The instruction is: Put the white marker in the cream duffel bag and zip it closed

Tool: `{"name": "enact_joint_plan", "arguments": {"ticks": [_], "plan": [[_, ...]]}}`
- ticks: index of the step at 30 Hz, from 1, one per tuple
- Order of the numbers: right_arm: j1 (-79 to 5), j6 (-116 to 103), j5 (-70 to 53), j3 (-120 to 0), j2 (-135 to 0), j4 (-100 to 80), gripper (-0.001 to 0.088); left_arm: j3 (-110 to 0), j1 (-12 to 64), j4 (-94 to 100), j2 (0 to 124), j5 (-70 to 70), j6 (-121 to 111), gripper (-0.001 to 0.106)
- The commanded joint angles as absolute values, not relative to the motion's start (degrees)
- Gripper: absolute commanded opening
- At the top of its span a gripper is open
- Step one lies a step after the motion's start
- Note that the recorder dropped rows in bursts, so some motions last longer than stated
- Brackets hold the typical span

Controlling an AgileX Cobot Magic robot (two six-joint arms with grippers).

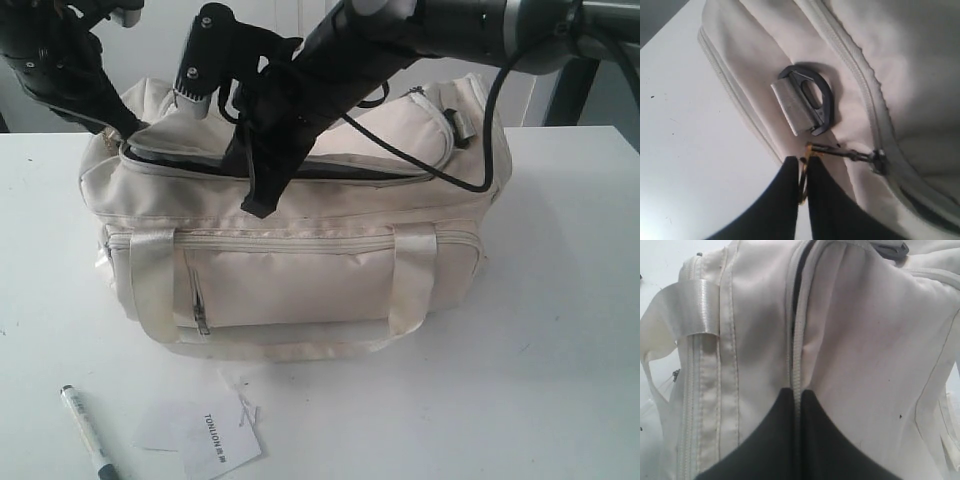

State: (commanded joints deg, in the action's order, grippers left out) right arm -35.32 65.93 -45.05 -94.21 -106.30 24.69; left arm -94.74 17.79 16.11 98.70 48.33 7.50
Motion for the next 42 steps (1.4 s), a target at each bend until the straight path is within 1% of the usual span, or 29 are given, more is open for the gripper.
{"name": "enact_joint_plan", "arguments": {"ticks": [2, 4, 5, 7, 11, 15, 19, 25, 29, 33, 39, 42], "plan": [[-35.32, 65.46, -44.95, -94.21, -106.3, 24.69, 0.0, -94.74, 17.79, 15.83, 98.59, 50.57, 5.19, 0.057], [-35.32, 64.66, -44.64, -94.21, -106.3, 24.69, 0.0, -94.74, 17.79, 16.34, 97.8, 52.63, 2.59, 0.073], [-35.32, 63.54, -44.23, -94.21, -106.3, 24.69, 0.0, -94.74, 17.79, 16.46, 97.1, 53.98, 1.39, 0.076], [-35.32, 61.42, -43.1, -94.21, -106.3, 24.69, 0.0, -94.74, 17.79, 16.22, 95.33, 56.01, 0.65, 0.076], [-35.32, 58.76, -42.77, -94.21, -106.3, 24.69, 0.0, -94.74, 17.79, 14.98, 91.19, 58.21, 0.0, 0.073], [-35.32, 56.29, -42.77, -94.21, -106.3, 24.69, 0.0, -93.9, 17.79, 9.89, 87.6, 61.21, 0.0, 0.072], [-35.32, 55.06, -42.77, -94.21, -106.3, 24.69, 0.0, -86.54, 17.79, 4.81, 83.62, 56.77, -3.86, 0.072], [-35.32, 51.69, -43.29, -94.21, -106.3, 24.69, 0.0, -74.55, 17.79, 2.01, 78.43, 48.05, -17.03, 0.072], [-35.32, 50.92, -43.84, -94.21, -106.3, 24.69, 0.0, -69.34, 17.79, 0.0, 76.41, 43.48, -24.54, 0.072], [-35.32, 50.92, -43.99, -94.21, -106.3, 24.69, 0.0, -66.44, 17.27, -4.36, 77.15, 38.5, -25.55, 0.072], [-35.32, 50.92, -44.76, -94.1, -106.3, 24.69, 0.0, -65.81, 10.65, -16.15, 79.02, 37.44, -19.66, 0.072], [-35.32, 50.92, -43.77, -94.1, -106.3, 24.69, 0.0, -65.72, 9.47, -18.38, 79.64, 36.59, -17.91, 0.072]]}}
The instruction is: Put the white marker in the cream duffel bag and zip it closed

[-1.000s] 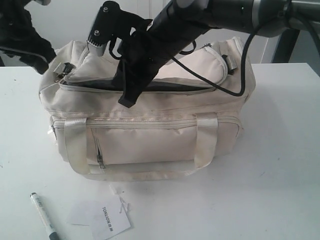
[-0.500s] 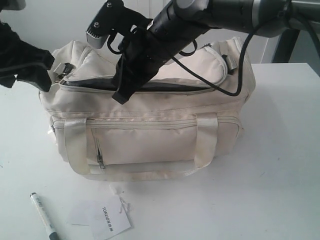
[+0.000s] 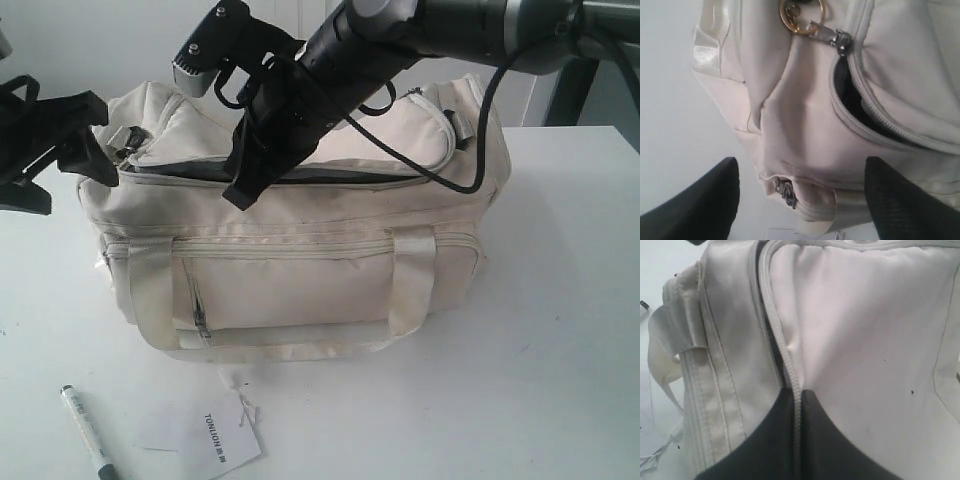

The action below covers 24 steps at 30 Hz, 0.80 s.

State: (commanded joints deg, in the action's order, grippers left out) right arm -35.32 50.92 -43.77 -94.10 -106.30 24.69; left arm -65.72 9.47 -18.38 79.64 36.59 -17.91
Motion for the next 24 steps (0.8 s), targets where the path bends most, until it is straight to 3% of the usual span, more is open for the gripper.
{"name": "enact_joint_plan", "arguments": {"ticks": [11, 14, 18, 20, 24], "plan": [[-35.32, 50.92, -43.29, -94.1, -106.3, 24.69, 0.0, -65.72, 9.34, -23.97, 85.96, 32.72, -13.25, 0.072], [-35.32, 50.92, -43.31, -94.1, -106.3, 24.69, 0.0, -65.72, 9.34, -23.04, 87.4, 30.86, -12.99, 0.068], [-35.32, 50.92, -43.31, -94.1, -106.3, 24.69, 0.0, -65.72, 9.34, -23.04, 88.79, 29.9, -12.99, 0.053], [-35.32, 50.92, -43.31, -94.1, -106.3, 24.69, 0.0, -65.72, 9.34, -23.04, 89.07, 29.77, -11.66, 0.04], [-35.32, 50.92, -42.27, -94.1, -106.3, 24.69, 0.0, -65.72, 9.34, -23.04, 89.07, 29.53, -10.32, 0.0]]}}
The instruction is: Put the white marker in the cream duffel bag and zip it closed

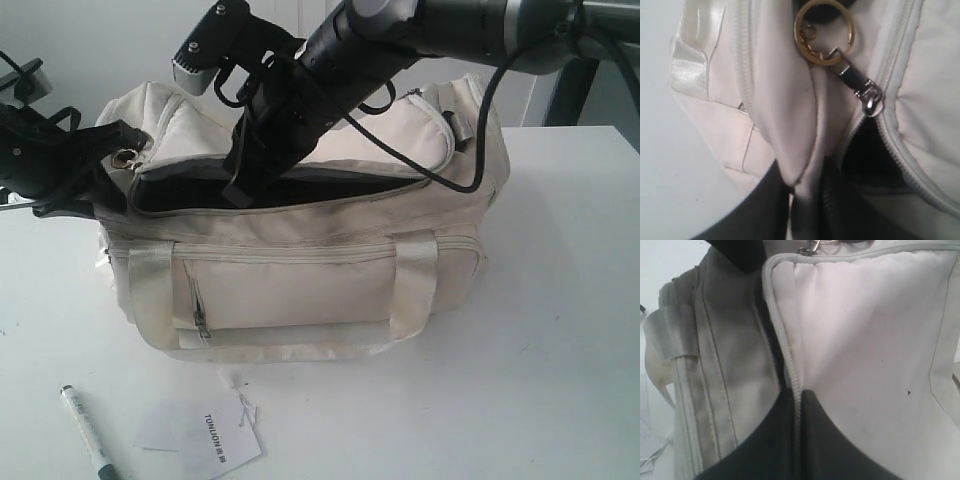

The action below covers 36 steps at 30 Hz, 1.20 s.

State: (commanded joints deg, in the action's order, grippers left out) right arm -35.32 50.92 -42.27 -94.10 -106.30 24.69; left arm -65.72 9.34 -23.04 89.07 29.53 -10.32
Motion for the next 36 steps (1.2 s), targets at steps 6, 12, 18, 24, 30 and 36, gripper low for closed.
{"name": "enact_joint_plan", "arguments": {"ticks": [6, 12, 18, 24, 30, 36], "plan": [[-34.8, 48.56, -34.09, -94.22, -106.3, 24.58, 0.0, -65.72, 9.34, -23.04, 89.07, 29.37, -8.96, 0.0], [-32.88, 48.43, -22.39, -94.22, -106.21, 24.58, 0.0, -65.72, 9.34, -22.56, 89.07, 29.25, -8.86, 0.0], [-31.85, 47.57, -11.49, -94.22, -106.17, 25.0, 0.0, -65.72, 9.34, -22.31, 89.07, 28.94, -8.55, 0.0], [-31.85, 47.57, -2.48, -94.22, -106.08, 25.61, 0.0, -65.72, 9.34, -22.31, 89.07, 28.18, -8.55, 0.0], [-31.85, 47.58, -1.26, -93.87, -106.08, 25.61, 0.0, -65.72, 9.34, -21.81, 89.07, 27.85, -8.55, 0.001], [-31.85, 47.58, -2.62, -93.87, -106.08, 25.61, 0.0, -65.72, 9.34, -21.81, 88.01, 28.08, -8.55, 0.064]]}}
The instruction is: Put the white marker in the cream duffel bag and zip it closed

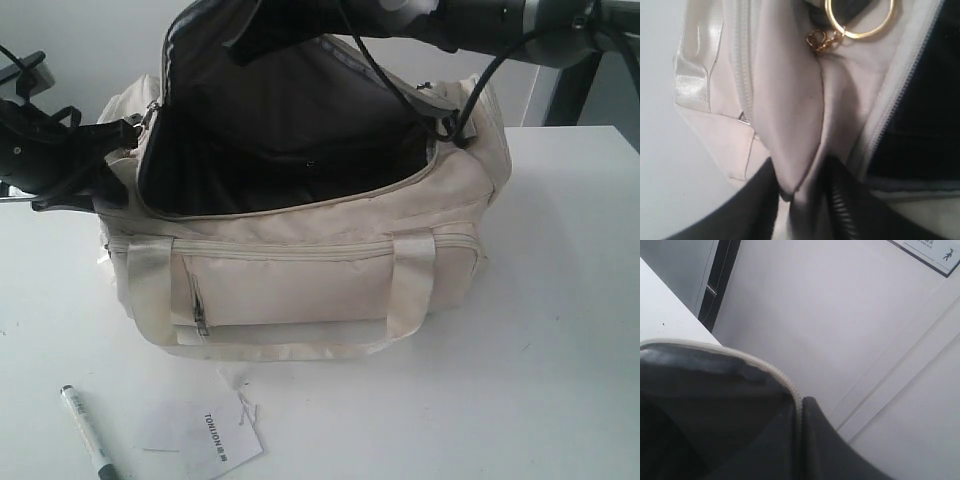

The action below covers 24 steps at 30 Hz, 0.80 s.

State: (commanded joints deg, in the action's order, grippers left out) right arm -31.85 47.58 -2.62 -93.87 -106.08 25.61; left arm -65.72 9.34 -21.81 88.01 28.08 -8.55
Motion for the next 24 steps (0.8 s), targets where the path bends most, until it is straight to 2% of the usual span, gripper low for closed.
{"name": "enact_joint_plan", "arguments": {"ticks": [1, 2, 7, 9, 12, 17, 24], "plan": [[-31.85, 47.58, -2.62, -93.87, -106.08, 25.61, 0.0, -65.72, 9.34, -20.6, 87.23, 28.25, -8.55, 0.074], [-31.85, 47.58, -2.62, -93.87, -106.08, 25.61, 0.0, -65.72, 9.34, -19.48, 86.48, 28.25, -8.55, 0.077], [-31.85, 47.58, -2.62, -93.87, -106.08, 25.61, 0.0, -65.72, 9.34, -5.85, 78.59, 30.6, -6.11, 0.075], [-31.85, 47.58, -2.62, -93.87, -106.08, 25.61, 0.0, -65.72, 9.34, -4.19, 75.52, 33.63, -1.74, 0.069], [-31.85, 47.58, -2.62, -93.87, -106.08, 25.61, 0.0, -64.56, 9.34, -4.72, 71.82, 33.19, 1.22, 0.049], [-31.95, 47.58, -2.52, -93.87, -106.08, 25.61, 0.0, -61.17, 9.44, -5.98, 67.44, 32.15, 7.07, 0.0], [-31.95, 47.58, -2.52, -93.87, -106.08, 25.61, 0.0, -56.99, 11.63, -9.98, 64.46, 33.34, 16.95, 0.0]]}}
